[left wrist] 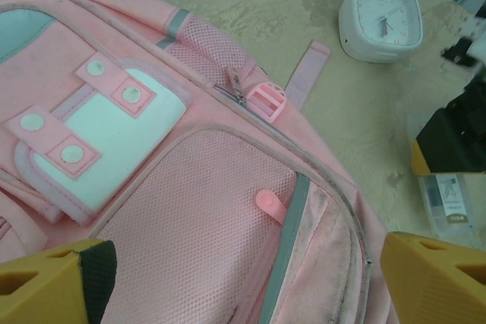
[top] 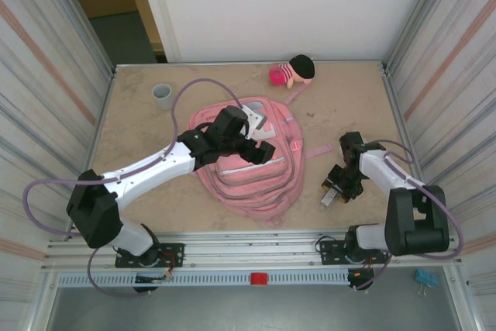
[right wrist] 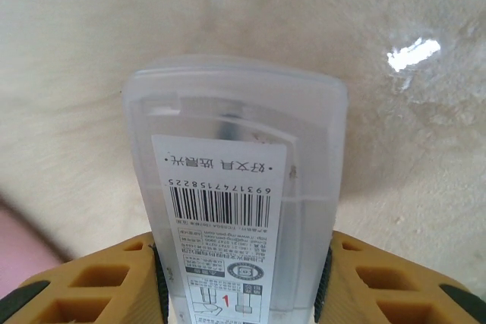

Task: Pack books, pencil case, and school supplies into a backpack

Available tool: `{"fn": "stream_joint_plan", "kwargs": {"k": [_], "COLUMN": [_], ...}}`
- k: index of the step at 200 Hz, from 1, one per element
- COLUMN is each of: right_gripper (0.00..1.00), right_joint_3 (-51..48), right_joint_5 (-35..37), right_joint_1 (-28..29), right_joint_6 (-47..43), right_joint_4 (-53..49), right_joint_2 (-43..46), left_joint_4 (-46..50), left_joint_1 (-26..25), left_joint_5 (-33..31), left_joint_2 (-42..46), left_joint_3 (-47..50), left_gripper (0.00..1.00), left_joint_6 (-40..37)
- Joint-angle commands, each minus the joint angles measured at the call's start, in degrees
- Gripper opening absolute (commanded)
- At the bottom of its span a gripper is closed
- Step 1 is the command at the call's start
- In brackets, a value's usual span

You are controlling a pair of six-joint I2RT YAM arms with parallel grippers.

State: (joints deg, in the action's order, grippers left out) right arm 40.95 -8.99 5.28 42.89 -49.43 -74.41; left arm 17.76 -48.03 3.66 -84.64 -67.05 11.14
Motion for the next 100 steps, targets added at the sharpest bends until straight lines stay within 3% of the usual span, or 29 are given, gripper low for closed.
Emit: {"fn": "stream_joint_plan", "kwargs": {"k": [1, 27, 63, 100], "right_gripper": [0.41, 0.41, 0.4, 0.41], "right_joint_3": [6.13, 8.58, 4.3, 0.88], "right_joint_5": [-0.84, -1.45, -3.02, -3.57], "right_joint_1": [1.37, 3.92, 4.3, 4.35], "right_joint_6": [-1.65, -3.38, -3.02, -2.53], "right_joint_4": [-3.86, 0.34, 11.2, 16.14], "right_joint_2": [6.66, 15.77, 27.97, 34.33], "left_joint_4": [0.31, 2.89, 7.31, 9.07], "left_joint_1": [-0.18, -0.3, -0.44, -1.68], "left_joint_5": [2.65, 6.09, 8.87, 4.98], "left_joint_2": [3.72, 7.26, 11.62, 9.6], "left_joint_3": [0.51, 2.85, 8.8, 12.05], "left_gripper": [0.9, 0.88, 0.87, 0.9], "left_joint_6": [-4.87, -13.88, -30.12, -39.57]}}
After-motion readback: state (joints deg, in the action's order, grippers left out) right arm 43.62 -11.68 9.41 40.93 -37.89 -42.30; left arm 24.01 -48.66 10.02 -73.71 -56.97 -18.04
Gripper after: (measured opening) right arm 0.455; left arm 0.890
